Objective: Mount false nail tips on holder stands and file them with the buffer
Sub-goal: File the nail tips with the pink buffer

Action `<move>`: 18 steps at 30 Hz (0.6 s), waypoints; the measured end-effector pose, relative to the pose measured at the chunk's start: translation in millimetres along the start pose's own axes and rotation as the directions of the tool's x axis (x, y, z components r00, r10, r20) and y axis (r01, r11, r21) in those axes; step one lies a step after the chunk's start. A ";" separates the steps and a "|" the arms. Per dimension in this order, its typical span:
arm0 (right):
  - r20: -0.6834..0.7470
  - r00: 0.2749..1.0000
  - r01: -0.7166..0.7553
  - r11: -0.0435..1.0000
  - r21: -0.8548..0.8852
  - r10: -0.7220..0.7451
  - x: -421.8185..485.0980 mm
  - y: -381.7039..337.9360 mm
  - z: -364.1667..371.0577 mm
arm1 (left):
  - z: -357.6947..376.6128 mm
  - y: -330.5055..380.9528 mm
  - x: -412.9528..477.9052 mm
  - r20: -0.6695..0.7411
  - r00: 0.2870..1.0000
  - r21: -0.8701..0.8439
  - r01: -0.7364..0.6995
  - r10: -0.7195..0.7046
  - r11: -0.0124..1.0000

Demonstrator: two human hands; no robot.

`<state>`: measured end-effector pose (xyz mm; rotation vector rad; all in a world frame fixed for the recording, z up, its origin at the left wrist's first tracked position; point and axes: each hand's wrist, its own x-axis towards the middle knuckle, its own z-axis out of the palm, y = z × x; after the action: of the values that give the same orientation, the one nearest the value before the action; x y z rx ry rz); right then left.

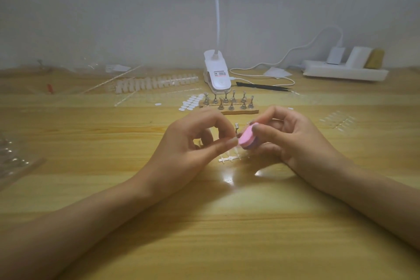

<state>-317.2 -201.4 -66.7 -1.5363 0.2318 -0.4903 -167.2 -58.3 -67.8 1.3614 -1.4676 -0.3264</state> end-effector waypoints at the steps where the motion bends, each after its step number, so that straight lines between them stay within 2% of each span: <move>1: 0.036 0.999 -0.005 1.000 -0.019 0.005 -0.4 0.4 0.7 | 0.1 0.0 0.1 0.003 1.000 0.000 0.001 -0.001 1.000; 3: 0.114 0.994 0.006 0.998 -0.066 0.001 -1.4 0.5 2.7 | 0.7 0.2 0.6 0.008 1.000 0.002 -0.002 0.002 1.000; 6: -0.002 0.999 0.034 0.999 -0.005 -0.034 -1.6 0.9 0.2 | 0.2 -1.0 0.8 0.000 1.000 -0.008 0.006 -0.006 1.000; 10: 0.111 0.994 0.018 0.996 -0.090 -0.007 -1.2 1.1 2.0 | 0.7 -0.7 0.8 0.017 1.000 0.004 -0.006 0.006 1.000; 13: -0.029 0.999 0.032 0.999 -0.003 -0.032 -0.4 0.6 -1.3 | 0.2 -0.7 1.0 0.013 1.000 0.000 -0.004 0.004 1.000; 16: 0.120 0.993 0.020 0.998 -0.061 -0.013 -2.3 0.4 2.4 | 0.6 0.0 0.8 0.017 1.000 0.001 -0.010 0.010 1.000; 17: 0.111 0.993 0.034 0.998 -0.060 -0.028 -2.3 1.2 2.7 | 0.9 0.0 0.8 0.015 1.000 -0.004 -0.006 0.006 1.000; 18: 0.042 0.998 0.046 0.998 -0.044 -0.045 -2.2 0.0 3.1 | 1.0 0.1 0.7 0.014 1.000 -0.010 -0.002 0.002 1.000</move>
<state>-317.8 -197.7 -67.0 -1.5974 0.1773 -0.4915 -167.9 -59.4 -67.8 1.3526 -1.4767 -0.3419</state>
